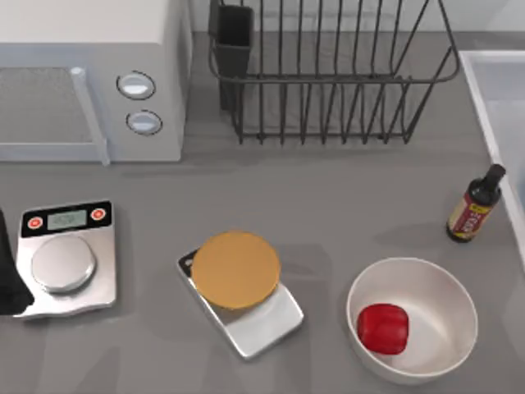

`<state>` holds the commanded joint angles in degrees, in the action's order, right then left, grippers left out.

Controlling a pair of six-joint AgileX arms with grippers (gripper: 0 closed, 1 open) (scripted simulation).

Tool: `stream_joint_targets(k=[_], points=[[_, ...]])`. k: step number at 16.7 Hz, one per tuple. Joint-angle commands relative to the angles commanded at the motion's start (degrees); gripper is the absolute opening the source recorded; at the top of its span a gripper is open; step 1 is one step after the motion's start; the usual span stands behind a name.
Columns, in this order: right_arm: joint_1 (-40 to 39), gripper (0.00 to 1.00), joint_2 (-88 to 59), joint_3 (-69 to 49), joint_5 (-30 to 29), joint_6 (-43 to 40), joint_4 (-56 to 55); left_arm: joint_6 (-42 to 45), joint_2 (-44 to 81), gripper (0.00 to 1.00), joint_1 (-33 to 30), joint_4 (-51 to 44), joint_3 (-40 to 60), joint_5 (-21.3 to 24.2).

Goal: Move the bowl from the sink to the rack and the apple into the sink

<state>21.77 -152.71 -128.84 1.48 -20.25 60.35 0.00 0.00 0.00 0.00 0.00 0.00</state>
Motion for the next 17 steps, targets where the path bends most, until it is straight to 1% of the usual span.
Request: stream_joint_targets(k=[3,7,17], points=[[-0.07,1.0,-2.3,2.09,-0.04,0.09,-4.04,0.0,0.0,1.0,0.0,0.0,0.0,0.0],[-0.08,1.0,-2.39,2.17,-0.05,0.09,-4.19,0.0,0.0,1.0,0.0,0.0,0.0,0.0],[-0.08,0.25,-2.39,2.17,-0.05,0.09,-4.19,0.0,0.0,1.0,0.0,0.0,0.0,0.0]])
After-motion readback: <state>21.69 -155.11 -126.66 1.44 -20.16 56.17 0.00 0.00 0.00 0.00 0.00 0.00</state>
